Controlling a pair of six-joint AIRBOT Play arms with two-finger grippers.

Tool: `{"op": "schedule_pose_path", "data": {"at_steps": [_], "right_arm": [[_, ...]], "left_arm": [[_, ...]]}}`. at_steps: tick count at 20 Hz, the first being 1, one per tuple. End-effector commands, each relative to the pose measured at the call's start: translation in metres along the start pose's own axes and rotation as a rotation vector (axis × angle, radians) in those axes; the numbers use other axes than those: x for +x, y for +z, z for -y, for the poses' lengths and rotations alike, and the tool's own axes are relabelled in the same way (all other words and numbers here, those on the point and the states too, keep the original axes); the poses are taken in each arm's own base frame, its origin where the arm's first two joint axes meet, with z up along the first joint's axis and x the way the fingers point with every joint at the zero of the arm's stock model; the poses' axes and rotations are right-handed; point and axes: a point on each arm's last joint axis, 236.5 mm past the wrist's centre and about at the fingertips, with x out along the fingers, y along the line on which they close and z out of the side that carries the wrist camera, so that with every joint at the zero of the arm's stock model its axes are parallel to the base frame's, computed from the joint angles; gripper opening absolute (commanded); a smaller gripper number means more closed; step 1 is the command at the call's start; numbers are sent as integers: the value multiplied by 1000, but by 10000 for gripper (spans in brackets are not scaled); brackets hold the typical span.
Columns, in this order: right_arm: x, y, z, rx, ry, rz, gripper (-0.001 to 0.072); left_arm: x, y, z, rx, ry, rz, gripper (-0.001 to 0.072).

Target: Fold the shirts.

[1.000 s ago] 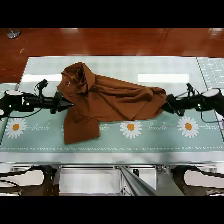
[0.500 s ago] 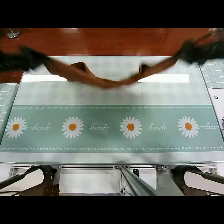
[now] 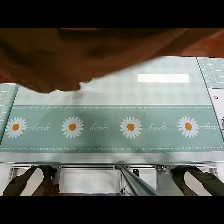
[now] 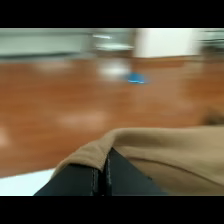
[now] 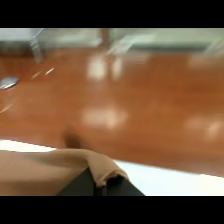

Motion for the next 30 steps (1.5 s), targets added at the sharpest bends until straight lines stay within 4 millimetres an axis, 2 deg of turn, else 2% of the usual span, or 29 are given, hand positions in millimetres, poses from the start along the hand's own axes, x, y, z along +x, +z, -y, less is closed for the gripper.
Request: {"op": "schedule_pose_path", "data": {"at_steps": [1,4,6,7,9,11,13,16,21,25,27,30], "right_arm": [[-82,-1,-8,-85,-127,54,34],[-122,-22,-16,-100,-169,19,34],[-137,-32,-20,-105,-178,4,34],[-142,-38,-21,-105,-184,-12,34],[-141,-55,-20,-85,-183,-83,34],[-128,-77,-13,-57,-178,-177,34],[-106,-105,-2,-18,-174,-290,34],[-62,-150,20,32,-165,-428,34],[36,-232,70,144,-174,-598,34],[126,-280,112,207,-170,-690,34],[174,-303,125,275,-149,-702,34],[240,-331,142,379,-119,-703,34]], "left_arm": [[-85,23,-10,146,302,78,23],[-136,33,-2,225,348,143,23],[-162,37,-2,221,337,192,22],[-168,37,-2,208,312,201,22],[-157,21,0,193,258,137,22],[-129,-8,-3,183,243,13,22],[-91,-42,-8,153,238,-112,22],[-21,-112,-20,83,251,-326,22],[103,-212,-32,13,250,-512,23],[198,-271,-45,-11,245,-541,23],[230,-298,-61,-142,292,-527,23],[263,-332,-79,-336,337,-537,23]]}}
